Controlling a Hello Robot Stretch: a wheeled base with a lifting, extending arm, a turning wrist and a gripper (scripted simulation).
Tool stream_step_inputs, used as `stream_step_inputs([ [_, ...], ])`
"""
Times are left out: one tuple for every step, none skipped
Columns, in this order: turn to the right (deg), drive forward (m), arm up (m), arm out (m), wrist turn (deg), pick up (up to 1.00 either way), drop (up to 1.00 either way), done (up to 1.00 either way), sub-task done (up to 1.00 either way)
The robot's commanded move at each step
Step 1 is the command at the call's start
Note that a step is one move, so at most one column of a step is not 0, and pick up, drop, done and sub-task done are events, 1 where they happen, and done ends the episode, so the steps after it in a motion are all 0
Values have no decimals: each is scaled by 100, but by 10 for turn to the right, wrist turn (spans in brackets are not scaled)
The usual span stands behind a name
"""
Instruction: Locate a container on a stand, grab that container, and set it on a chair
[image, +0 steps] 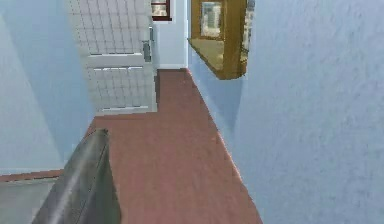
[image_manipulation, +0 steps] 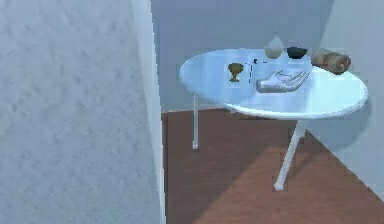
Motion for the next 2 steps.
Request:
stream_step_inputs([
  [0,100,0,0,0,0,0,0,0],
  [-30,0,0,0,0,0,0,0,0],
])
